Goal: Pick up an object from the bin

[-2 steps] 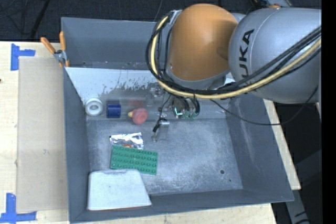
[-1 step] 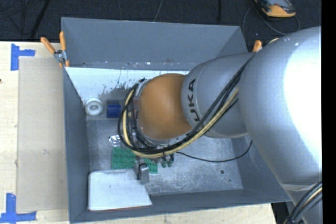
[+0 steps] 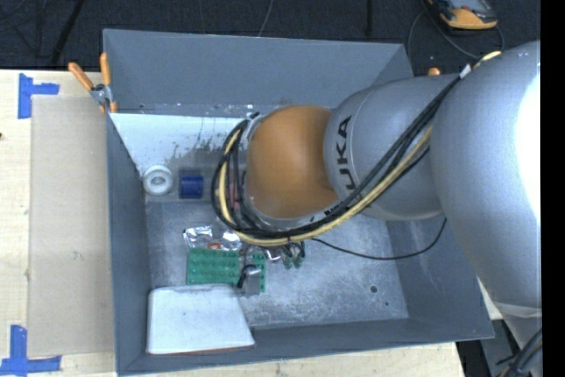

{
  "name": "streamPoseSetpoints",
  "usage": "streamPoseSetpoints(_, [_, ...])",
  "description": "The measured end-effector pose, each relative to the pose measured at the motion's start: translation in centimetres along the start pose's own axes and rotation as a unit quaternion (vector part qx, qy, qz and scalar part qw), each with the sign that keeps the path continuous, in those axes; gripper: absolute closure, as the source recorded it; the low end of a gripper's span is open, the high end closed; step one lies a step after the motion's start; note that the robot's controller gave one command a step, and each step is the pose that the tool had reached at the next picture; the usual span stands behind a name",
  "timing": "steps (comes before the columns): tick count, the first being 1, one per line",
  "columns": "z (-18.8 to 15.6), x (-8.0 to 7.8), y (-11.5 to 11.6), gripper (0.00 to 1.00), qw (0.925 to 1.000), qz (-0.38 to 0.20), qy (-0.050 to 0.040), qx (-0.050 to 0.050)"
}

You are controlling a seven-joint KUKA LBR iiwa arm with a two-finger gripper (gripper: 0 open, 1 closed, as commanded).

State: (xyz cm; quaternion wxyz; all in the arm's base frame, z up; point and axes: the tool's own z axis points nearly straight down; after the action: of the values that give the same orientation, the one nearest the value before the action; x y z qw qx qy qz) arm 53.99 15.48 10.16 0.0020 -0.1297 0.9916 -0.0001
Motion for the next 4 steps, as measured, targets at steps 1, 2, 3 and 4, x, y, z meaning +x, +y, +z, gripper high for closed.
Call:
streamPoseSetpoints(1, [0.2, -0.2, -1.5, 0.0, 0.9996, 0.028, 0.0018, 0.0])
streamPoseSetpoints(2, [3.3, 0.6, -0.8, 0.0, 0.9971, 0.076, 0.0046, 0.001])
streamPoseSetpoints(3, [3.3, 0.6, -0.9, 0.0, 0.997, 0.077, 0.0049, 0.002])
streamPoseSetpoints(4, [3.2, 0.6, -0.9, 1.0, 0.9969, 0.078, 0.0064, 0.001])
